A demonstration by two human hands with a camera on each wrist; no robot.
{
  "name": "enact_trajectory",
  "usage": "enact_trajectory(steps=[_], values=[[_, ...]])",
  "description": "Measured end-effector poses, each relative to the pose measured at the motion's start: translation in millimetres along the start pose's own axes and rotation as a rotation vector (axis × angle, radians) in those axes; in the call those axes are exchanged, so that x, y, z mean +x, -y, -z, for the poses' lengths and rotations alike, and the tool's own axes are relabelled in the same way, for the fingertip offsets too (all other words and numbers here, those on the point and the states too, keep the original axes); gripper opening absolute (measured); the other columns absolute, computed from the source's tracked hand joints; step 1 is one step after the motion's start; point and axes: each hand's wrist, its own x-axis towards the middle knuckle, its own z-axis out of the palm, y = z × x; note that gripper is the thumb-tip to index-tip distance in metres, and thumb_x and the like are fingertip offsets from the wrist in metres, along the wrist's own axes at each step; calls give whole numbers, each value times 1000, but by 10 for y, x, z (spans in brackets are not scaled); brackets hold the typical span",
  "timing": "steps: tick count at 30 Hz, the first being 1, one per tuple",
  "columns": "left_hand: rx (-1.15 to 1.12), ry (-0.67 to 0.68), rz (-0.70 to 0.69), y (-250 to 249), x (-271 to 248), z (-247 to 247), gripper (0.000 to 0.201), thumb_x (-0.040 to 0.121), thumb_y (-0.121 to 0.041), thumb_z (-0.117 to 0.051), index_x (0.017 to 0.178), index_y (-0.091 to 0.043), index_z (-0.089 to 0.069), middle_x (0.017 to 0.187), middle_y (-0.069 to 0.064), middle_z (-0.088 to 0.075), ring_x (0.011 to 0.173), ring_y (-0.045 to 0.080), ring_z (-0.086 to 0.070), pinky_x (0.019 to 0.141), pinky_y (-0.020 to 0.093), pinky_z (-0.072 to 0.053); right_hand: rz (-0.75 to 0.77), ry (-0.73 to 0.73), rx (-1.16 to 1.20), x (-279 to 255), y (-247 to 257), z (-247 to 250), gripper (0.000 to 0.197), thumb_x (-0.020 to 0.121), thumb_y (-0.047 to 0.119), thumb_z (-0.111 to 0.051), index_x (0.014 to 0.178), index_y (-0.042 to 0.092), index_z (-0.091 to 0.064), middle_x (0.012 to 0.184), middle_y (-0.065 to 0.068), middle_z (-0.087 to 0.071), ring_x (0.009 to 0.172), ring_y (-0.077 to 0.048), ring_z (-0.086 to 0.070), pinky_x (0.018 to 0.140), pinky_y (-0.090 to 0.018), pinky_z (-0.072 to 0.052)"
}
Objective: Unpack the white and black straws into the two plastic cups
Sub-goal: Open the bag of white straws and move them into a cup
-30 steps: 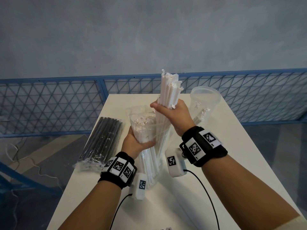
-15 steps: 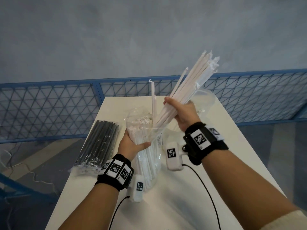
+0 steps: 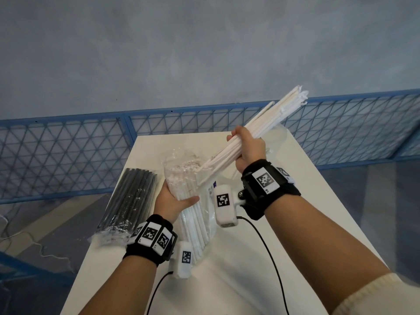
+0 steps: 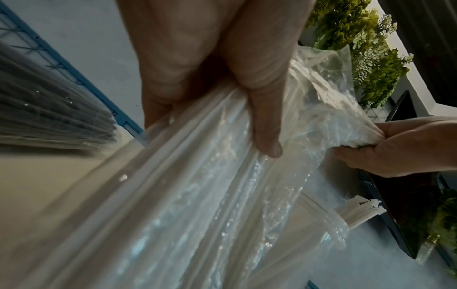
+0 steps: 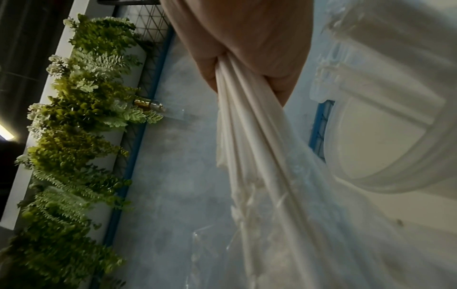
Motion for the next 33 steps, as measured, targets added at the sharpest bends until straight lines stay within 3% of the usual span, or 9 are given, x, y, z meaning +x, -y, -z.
enact_trajectory(steps=[6,9,13,17,20,24,29,33], values=[[-9,-5,10,34,32,-6,79,62,-9,-84,129,-12,-41,113,-3,-50,108,13,-45,92,27,-34,-28,-43,110,50,33,66,16,84,0,-56,70,4,-51,62,-7,-52,54,-17,-53,50,-25,-48],[-27,-21,5,38,45,3,77,63,-7,-83,128,-11,-42,114,0,-52,107,12,-45,93,26,-34,-11,-91,156,121,101,115,8,83,1,-58,79,4,-51,54,-4,-54,52,-17,-54,52,-27,-48],[-39,-51,4,103,88,8,71,61,-7,-84,120,-14,-45,112,1,-54,107,16,-49,92,28,-37,126,-198,198,266,300,168,16,80,-2,-58,92,2,-48,42,0,-54,39,-13,-53,44,-22,-46],[-32,-70,28,168,164,-7,72,60,-10,-85,122,-9,-48,113,6,-57,109,21,-52,91,32,-42,309,-237,114,348,480,154,17,81,0,-58,85,11,-45,57,-5,-53,43,-14,-52,51,-27,-47],[-33,-64,26,184,188,-20,72,60,-10,-85,122,-10,-48,113,7,-58,108,22,-53,91,33,-43,407,-201,-71,359,458,154,20,84,8,-60,94,16,-45,61,0,-54,52,-12,-53,60,-28,-49],[-32,-50,-3,144,169,-42,73,60,-8,-85,122,-11,-47,112,3,-56,108,19,-50,91,31,-40,424,-53,-317,345,175,238,27,82,15,-67,104,13,-51,79,5,-56,72,-8,-56,69,-21,-49],[-26,-42,-26,91,119,-40,74,61,-8,-84,123,-14,-44,113,0,-53,110,14,-47,93,28,-36,407,8,-357,368,-43,341,21,75,8,-73,81,20,-58,77,4,-61,75,-14,-60,73,-26,-52],[-15,-41,-23,68,105,-45,74,61,-8,-84,123,-14,-45,112,-1,-53,109,14,-47,93,28,-36,463,55,-391,400,-18,359,26,75,1,-71,84,19,-55,79,4,-62,75,-7,-61,80,-22,-52]])
